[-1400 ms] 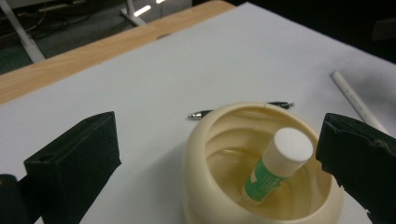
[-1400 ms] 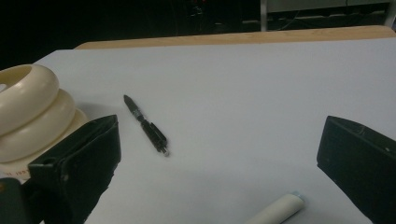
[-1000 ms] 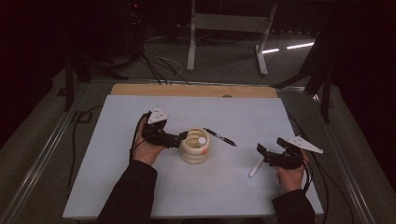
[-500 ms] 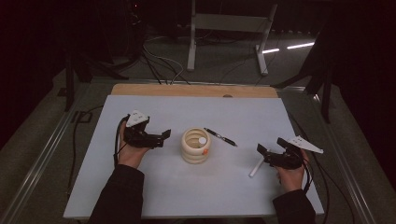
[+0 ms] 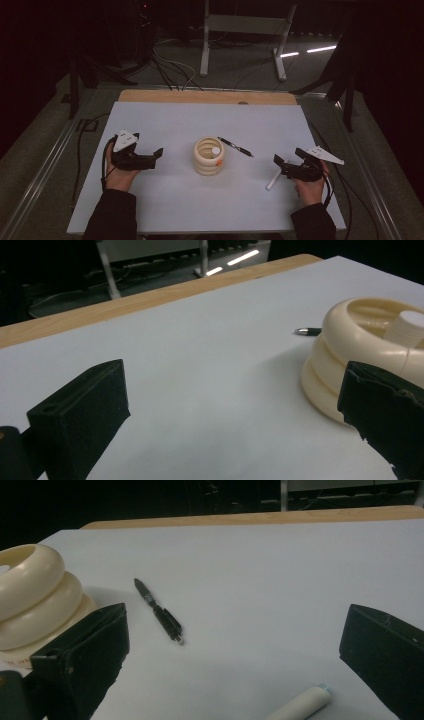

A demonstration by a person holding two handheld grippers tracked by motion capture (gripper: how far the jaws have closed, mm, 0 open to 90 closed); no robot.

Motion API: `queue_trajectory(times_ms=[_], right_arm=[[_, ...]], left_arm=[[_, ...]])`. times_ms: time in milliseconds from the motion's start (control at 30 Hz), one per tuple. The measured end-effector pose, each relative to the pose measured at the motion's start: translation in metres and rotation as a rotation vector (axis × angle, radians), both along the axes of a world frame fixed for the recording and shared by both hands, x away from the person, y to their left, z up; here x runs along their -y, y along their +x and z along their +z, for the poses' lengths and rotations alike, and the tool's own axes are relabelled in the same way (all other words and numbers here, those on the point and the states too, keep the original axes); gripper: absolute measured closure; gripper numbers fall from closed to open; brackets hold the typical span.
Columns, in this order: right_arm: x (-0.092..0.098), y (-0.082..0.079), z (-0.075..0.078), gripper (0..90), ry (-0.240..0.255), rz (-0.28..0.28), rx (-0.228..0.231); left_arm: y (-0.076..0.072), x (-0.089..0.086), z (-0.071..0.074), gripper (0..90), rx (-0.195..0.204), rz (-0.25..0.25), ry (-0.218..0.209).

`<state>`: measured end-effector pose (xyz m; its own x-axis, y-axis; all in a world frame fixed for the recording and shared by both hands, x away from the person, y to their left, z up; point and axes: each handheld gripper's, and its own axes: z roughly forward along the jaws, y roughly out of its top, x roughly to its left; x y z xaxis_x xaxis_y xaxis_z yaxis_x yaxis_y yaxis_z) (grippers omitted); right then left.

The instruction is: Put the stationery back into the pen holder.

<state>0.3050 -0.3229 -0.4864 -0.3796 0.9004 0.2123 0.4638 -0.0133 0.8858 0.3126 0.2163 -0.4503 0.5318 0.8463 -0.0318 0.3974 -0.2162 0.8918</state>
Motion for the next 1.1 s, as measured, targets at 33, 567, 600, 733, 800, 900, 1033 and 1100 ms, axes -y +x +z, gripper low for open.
queue_trajectory(times_ms=[33, 567, 600, 733, 800, 900, 1033, 1100], right_arm=[[0.000, 0.000, 0.000, 0.0, 0.000, 0.000, 0.001], [0.000, -0.001, 0.001, 0.0, -0.010, 0.002, 0.009], [0.000, -0.001, 0.002, 0.0, -0.009, 0.002, 0.008], [-0.002, -0.001, 0.002, 0.0, -0.026, 0.004, 0.010], [-0.003, -0.001, 0.003, 0.0, -0.036, 0.008, 0.012], [-0.004, -0.001, 0.003, 0.0, -0.049, 0.013, 0.015], [-0.004, -0.001, 0.006, 0.0, -0.063, 0.014, 0.014], [-0.005, -0.001, 0.009, 0.0, -0.076, 0.012, 0.012]], left_arm=[[-0.002, -0.003, -0.001, 0.4, 0.004, 0.008, -0.002], [-0.025, -0.031, -0.012, 0.4, 0.036, 0.081, -0.006], [-0.025, -0.032, -0.012, 0.4, 0.040, 0.087, -0.008], [-0.026, -0.033, -0.013, 0.4, 0.048, 0.094, -0.014], [-0.026, -0.031, -0.015, 0.4, 0.043, 0.091, -0.001], [-0.025, -0.029, -0.016, 0.4, 0.038, 0.087, 0.005], [-0.025, -0.029, -0.017, 0.4, 0.036, 0.088, 0.003], [-0.026, -0.030, -0.017, 0.4, 0.038, 0.091, -0.002]])
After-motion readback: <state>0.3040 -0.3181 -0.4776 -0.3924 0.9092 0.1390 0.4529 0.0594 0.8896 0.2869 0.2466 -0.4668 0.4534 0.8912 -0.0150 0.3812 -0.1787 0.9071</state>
